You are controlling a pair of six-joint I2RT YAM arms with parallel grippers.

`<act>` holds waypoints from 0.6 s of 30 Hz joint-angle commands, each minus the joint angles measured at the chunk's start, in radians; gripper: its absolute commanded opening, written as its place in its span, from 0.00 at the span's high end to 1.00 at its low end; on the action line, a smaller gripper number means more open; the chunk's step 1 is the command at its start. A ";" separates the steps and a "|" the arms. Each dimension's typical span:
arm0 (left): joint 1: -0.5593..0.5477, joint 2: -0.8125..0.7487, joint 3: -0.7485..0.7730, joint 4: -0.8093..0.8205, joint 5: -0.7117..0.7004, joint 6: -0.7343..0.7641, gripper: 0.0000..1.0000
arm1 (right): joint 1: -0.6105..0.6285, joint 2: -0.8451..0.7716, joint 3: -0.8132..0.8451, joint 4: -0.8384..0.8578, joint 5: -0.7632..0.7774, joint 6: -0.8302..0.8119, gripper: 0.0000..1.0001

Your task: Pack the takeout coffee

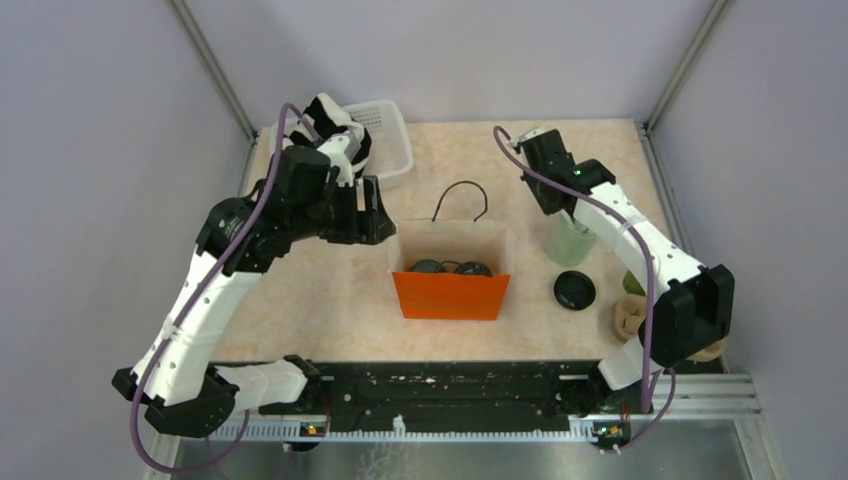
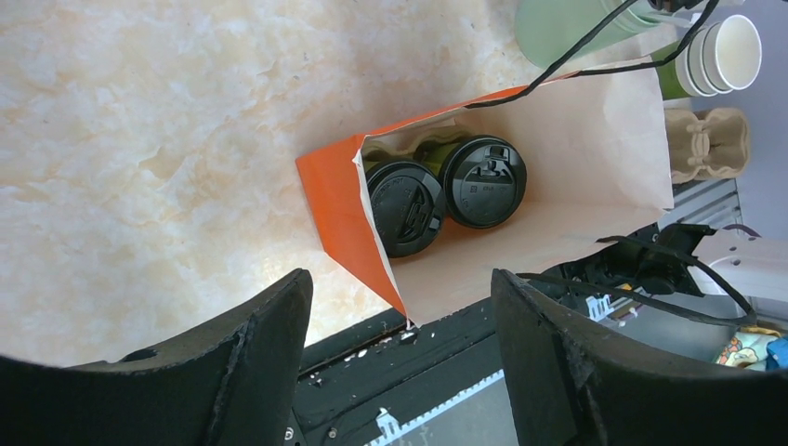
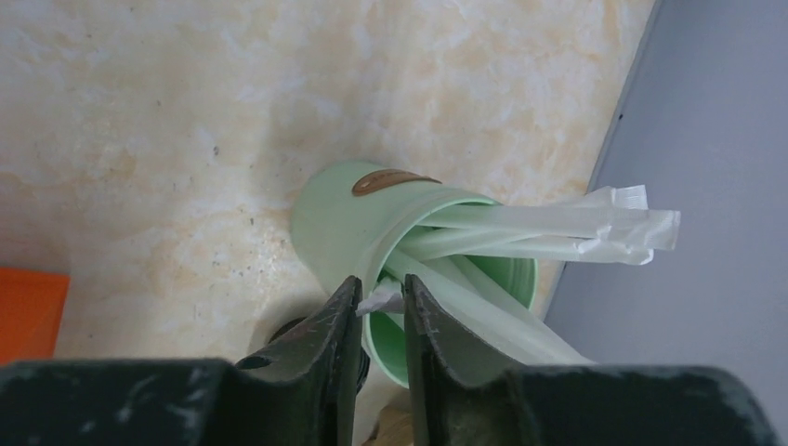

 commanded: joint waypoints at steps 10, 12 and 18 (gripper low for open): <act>0.002 0.004 0.088 0.008 0.001 0.044 0.21 | -0.004 -0.096 0.397 -0.196 -0.075 0.120 1.00; 0.001 -0.002 0.087 0.019 -0.004 0.048 0.21 | -0.004 -0.134 0.473 -0.217 -0.149 0.149 1.00; 0.001 -0.001 0.090 0.052 -0.021 0.065 0.20 | -0.004 -0.390 0.383 -0.003 -0.568 0.087 1.00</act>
